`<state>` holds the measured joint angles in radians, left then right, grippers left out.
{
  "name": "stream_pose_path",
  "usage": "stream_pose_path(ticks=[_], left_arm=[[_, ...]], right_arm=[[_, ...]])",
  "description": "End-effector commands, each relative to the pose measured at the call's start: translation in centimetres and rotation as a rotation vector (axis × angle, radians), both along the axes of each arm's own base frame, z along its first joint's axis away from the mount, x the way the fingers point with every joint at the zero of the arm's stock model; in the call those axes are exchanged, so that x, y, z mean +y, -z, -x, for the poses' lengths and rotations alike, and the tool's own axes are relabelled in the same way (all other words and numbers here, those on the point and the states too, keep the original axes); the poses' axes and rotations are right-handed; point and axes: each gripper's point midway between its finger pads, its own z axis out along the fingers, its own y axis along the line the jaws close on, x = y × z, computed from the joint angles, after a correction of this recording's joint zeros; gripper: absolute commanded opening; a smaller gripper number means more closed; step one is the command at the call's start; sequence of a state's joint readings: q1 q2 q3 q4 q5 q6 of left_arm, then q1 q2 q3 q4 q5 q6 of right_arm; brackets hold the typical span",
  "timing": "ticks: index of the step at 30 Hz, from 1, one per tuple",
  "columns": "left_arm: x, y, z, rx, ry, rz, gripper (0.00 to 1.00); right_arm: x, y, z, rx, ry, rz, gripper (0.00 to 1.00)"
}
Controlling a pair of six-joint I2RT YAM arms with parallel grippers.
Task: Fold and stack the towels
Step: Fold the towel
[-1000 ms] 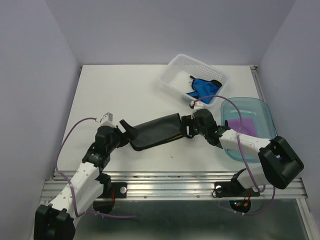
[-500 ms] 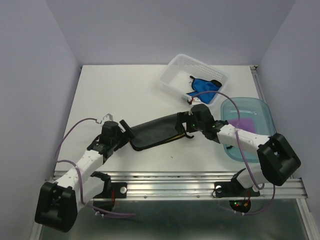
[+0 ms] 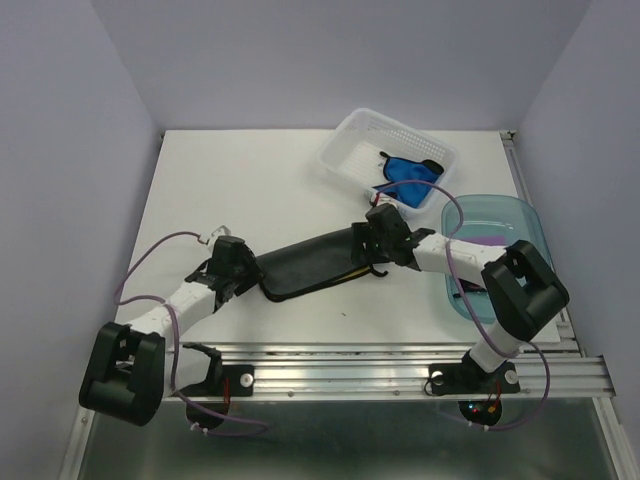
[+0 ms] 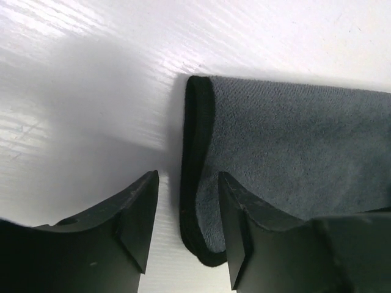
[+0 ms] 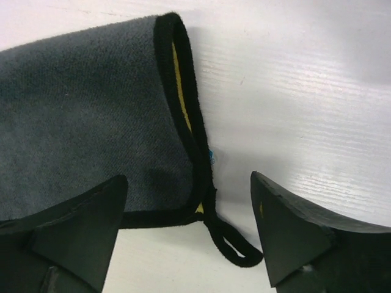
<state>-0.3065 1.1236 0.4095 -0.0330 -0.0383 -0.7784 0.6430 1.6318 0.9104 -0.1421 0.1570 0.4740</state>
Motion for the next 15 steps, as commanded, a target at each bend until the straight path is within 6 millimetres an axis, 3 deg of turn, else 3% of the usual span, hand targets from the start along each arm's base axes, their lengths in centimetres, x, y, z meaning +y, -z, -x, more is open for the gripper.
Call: stream_pose_path(ticks=[1,8,11,15], left_arm=[[-0.4,-0.9,-2.0,-0.046,0.011,-0.009,0.53],[-0.8,0.3,-2.3,-0.005,0.030,-0.018,0.26],[-0.9,0.2,-2.4,-0.012,0.038,-0.016,0.15],[-0.8,0.1,-2.4,-0.019,0.038,-0.019,0.14]], right_arm=[[1.0,-1.9,-1.5,-0.035,0.034,-0.025,0.82],[0.8,-0.1,-1.3,0.005,0.043,0.005,0.74],[0.2,0.7,-1.0,0.023,0.062,0.032,0.66],[-0.3,1.8,-0.4,0.048,0.072,0.049,0.51]])
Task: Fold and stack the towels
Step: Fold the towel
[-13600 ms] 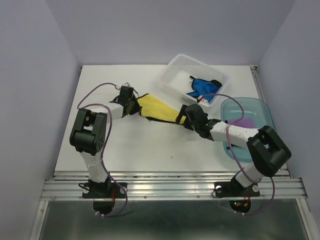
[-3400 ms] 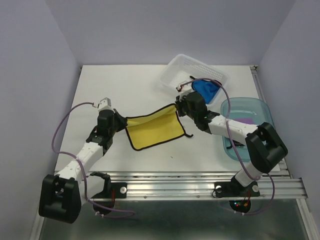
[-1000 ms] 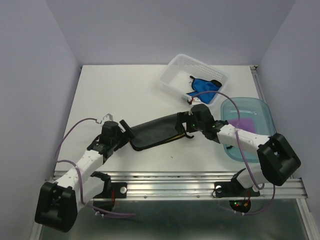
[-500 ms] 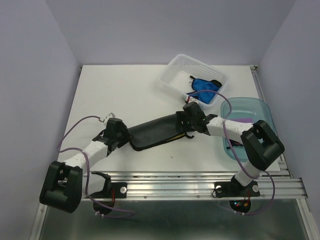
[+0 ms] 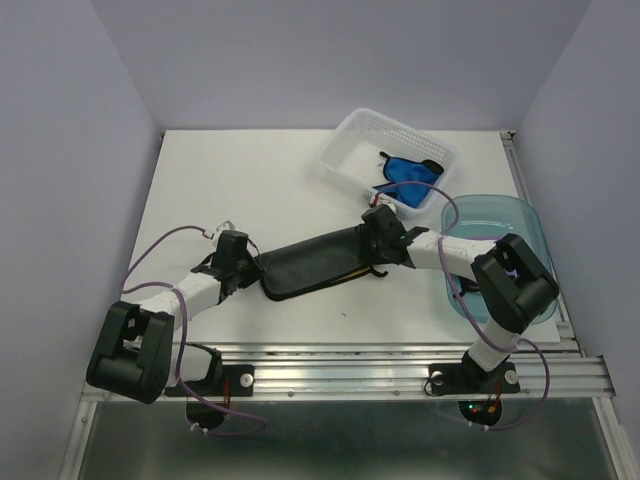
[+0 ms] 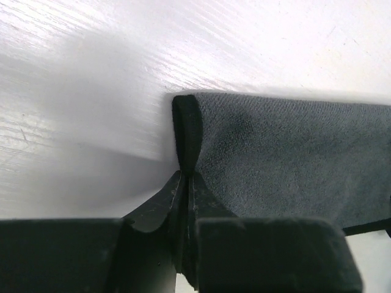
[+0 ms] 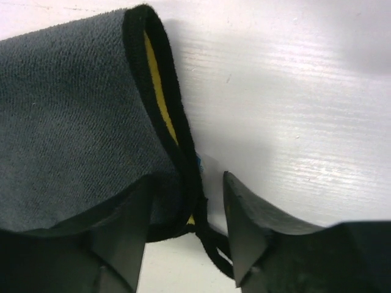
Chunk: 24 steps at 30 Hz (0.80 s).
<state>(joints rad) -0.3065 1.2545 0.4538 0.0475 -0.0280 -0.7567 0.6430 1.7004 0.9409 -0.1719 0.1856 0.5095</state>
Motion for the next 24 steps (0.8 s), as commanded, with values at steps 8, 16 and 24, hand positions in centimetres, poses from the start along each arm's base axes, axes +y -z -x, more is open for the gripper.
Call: stream_pose_path(ticks=[8,16,24], left_arm=[[-0.8,-0.7,-0.5,-0.038,0.046,0.011,0.08],[-3.0,-1.2,-0.4,-0.078,0.135,0.042,0.00],[-5.0,-1.1,-0.5,-0.080,0.181,0.068,0.00]], right_arm=[[-0.2,0.4,1.2,0.030,0.001,-0.003,0.22],[-1.9,-2.0,0.8,-0.056,0.010,0.049,0.01],[-0.7,-5.1,1.2,-0.088,-0.088,-0.003,0.01]])
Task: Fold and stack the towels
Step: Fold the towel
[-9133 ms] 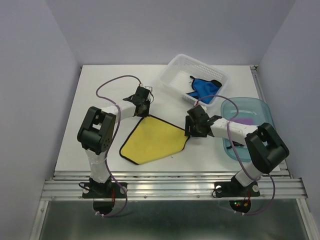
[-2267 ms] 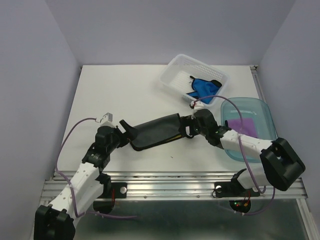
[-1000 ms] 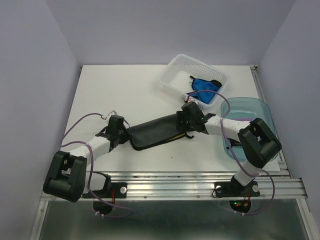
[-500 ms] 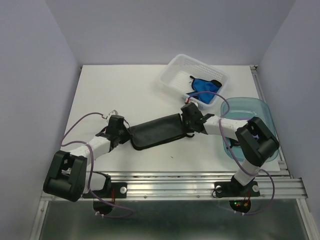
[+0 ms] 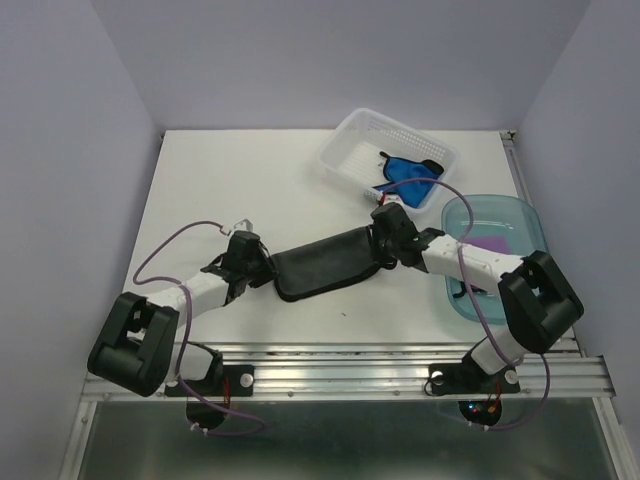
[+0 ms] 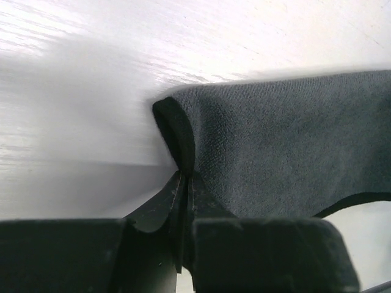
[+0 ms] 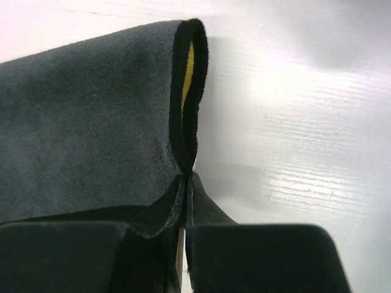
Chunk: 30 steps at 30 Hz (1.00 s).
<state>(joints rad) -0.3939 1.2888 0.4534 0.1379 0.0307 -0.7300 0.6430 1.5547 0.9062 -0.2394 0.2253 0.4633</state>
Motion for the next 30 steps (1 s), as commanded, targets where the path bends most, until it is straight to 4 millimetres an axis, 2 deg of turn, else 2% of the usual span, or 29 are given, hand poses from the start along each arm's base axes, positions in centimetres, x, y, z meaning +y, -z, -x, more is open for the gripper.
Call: stream_pose_path(ticks=[1,4,8,12,20,24,29,30], left_arm=[[-1.4,-0.7,-0.7,-0.042,0.038,0.030,0.00],[-1.9,-0.5,-0.7,-0.035,0.045,0.042,0.00],[-2.5,-0.3,-0.7,-0.023,0.050,0.052,0.00],[-2.8,-0.5,-0.7,-0.026,0.050,0.060,0.00],[-2.9,-0.1,-0.1,-0.010,0.042,0.065,0.00],[-2.8,-0.2,0.0,-0.018,0.037,0.066,0.00],[-2.8,-0.3,0.0,-0.022,0.037,0.066,0.00],[-2.7,-0.2,0.1,-0.019,0.037,0.064,0.00]], right_arm=[[1.5,-2.4,0.3,-0.033,-0.106,-0.040,0.01],[3.2,-3.2,1.1,-0.039,-0.183,-0.047,0.01],[6.6,-5.1,2.1,-0.074,-0.283,-0.067,0.01],[8.9,-5.8,2.8,-0.081,-0.333,-0.075,0.01],[14.5,-6.2,4.9,-0.057,-0.477,-0.142,0.01],[17.2,-6.8,5.8,-0.034,-0.538,-0.229,0.01],[19.7,-6.3,6.4,0.018,-0.561,-0.288,0.01],[20.3,-5.7,6.4,0.034,-0.563,-0.287,0.01]])
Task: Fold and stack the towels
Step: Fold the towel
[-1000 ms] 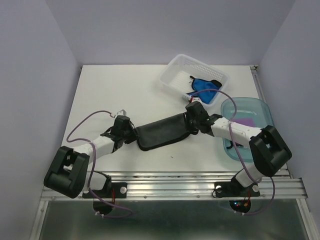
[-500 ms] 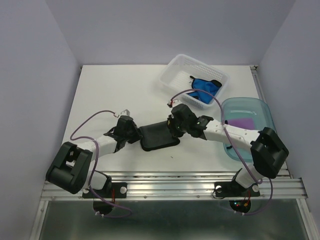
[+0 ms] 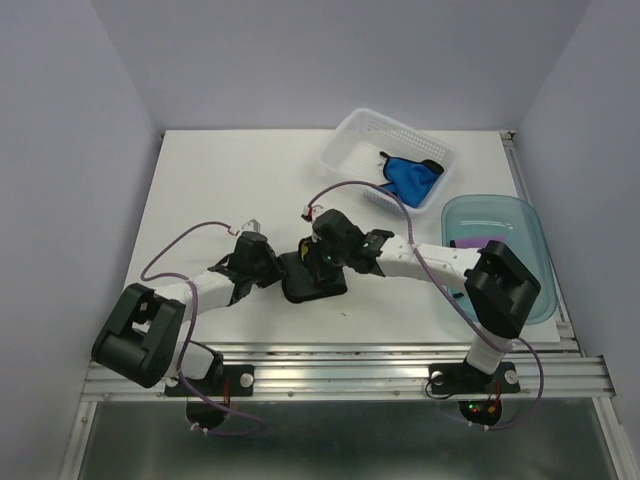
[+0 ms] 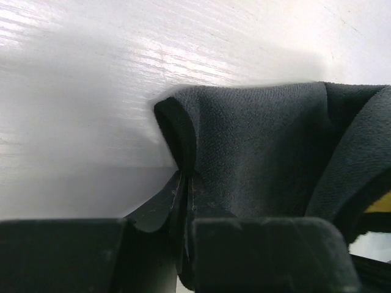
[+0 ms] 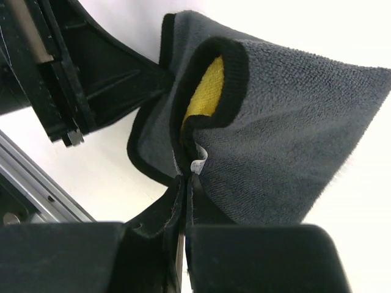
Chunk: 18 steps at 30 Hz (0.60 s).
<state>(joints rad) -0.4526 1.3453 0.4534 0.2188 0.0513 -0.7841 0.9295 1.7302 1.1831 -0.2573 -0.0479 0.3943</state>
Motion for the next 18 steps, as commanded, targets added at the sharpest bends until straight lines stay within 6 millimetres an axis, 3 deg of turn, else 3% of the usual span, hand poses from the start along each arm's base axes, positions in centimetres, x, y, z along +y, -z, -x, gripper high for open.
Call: stream_pose_path(ticks=[1,18], left_arm=[[-0.2,-0.4,0.1,-0.018,0.005,0.007,0.00],[0.1,-0.6,0.5,-0.029,-0.007,0.011,0.00]], right_arm=[[4.3,-2.5,0.1,0.018,-0.045,-0.132,0.01],[7.6,-0.5,-0.2,0.141,-0.001,-0.194,0.01]])
